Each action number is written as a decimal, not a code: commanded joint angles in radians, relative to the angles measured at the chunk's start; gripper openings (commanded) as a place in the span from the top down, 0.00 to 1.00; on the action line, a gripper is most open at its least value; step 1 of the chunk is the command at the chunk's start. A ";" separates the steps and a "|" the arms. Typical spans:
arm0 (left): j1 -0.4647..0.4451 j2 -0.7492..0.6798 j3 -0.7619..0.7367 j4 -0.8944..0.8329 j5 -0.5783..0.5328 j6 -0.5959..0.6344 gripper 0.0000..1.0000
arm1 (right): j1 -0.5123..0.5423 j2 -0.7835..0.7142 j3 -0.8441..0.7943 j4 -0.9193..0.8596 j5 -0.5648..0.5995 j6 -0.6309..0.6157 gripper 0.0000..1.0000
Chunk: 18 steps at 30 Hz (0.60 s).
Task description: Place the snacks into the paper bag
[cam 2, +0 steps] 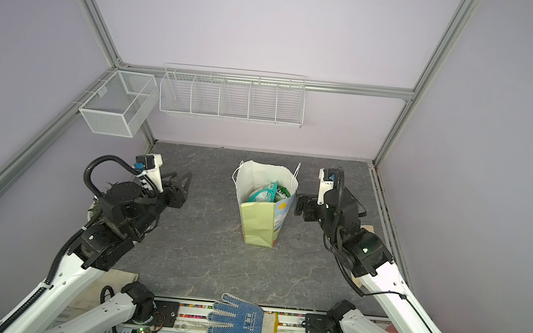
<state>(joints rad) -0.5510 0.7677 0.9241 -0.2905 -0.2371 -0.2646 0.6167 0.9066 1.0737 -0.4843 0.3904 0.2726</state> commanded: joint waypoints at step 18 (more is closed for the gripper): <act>-0.003 -0.048 -0.086 -0.039 -0.192 0.064 0.45 | -0.006 -0.226 -0.293 0.203 0.145 -0.153 0.02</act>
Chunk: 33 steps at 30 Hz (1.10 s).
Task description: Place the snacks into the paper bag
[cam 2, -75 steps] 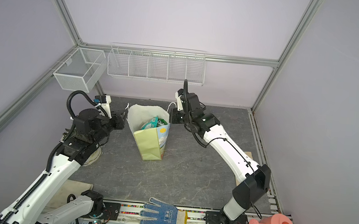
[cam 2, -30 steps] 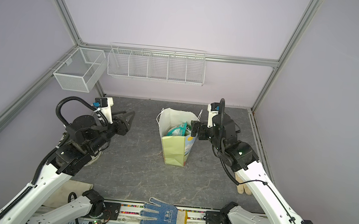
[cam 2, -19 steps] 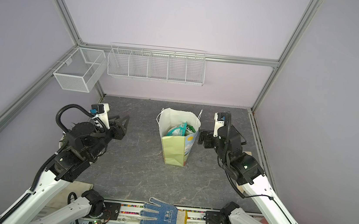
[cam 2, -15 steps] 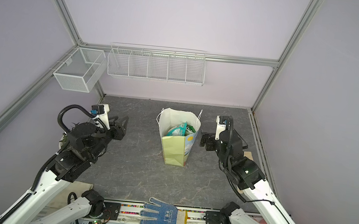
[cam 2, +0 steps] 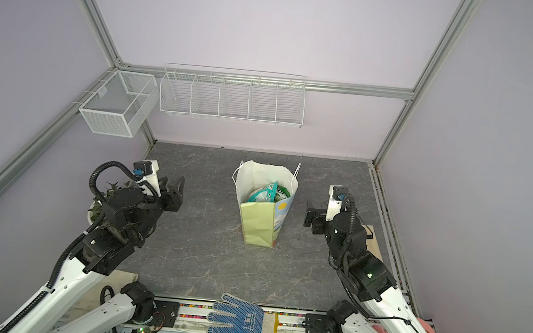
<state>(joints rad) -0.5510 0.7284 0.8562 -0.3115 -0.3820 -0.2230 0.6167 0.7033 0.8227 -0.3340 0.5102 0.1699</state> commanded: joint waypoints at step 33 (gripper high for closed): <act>-0.003 -0.107 -0.273 0.054 -0.276 0.041 0.13 | -0.010 -0.277 -0.385 0.101 0.219 -0.060 0.09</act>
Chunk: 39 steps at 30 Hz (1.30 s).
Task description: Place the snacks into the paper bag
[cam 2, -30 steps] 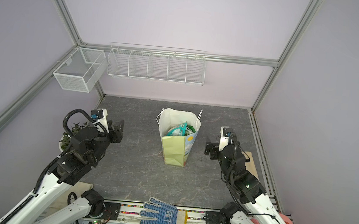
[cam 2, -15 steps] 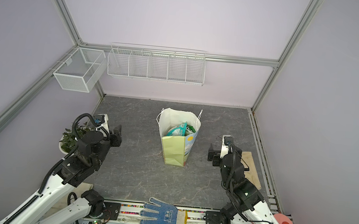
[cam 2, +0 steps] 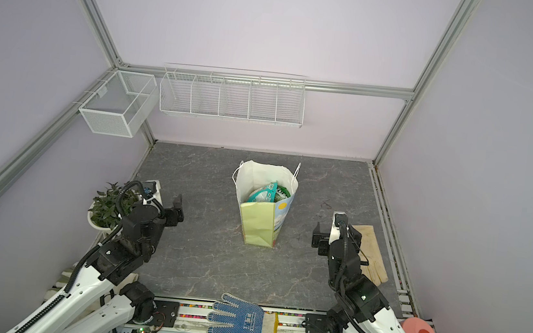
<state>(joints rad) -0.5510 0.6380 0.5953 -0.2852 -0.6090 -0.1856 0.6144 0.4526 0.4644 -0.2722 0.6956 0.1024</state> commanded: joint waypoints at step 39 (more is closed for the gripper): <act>-0.007 0.031 -0.242 0.192 -0.296 0.057 0.04 | -0.025 -0.061 -0.175 0.050 0.177 0.001 0.11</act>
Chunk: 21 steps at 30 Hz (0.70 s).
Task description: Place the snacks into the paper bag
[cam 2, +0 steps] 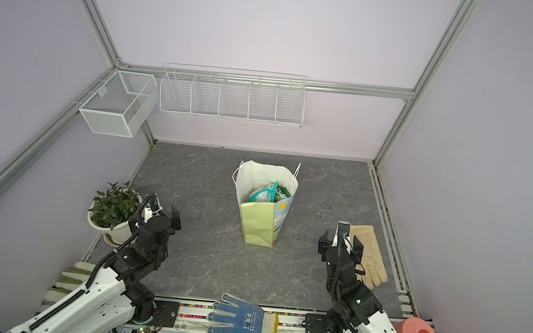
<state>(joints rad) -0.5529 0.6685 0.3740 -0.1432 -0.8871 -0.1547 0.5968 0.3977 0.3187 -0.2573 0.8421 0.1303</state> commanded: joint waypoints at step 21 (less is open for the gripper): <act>-0.031 0.003 -0.115 0.106 0.038 0.039 0.03 | -0.022 0.015 -0.148 0.158 0.058 -0.023 0.12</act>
<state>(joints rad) -0.5793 0.6689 0.2611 -0.0566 -0.8627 -0.1295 0.5823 0.3996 0.1802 -0.1574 0.8761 0.1188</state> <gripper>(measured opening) 0.967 0.885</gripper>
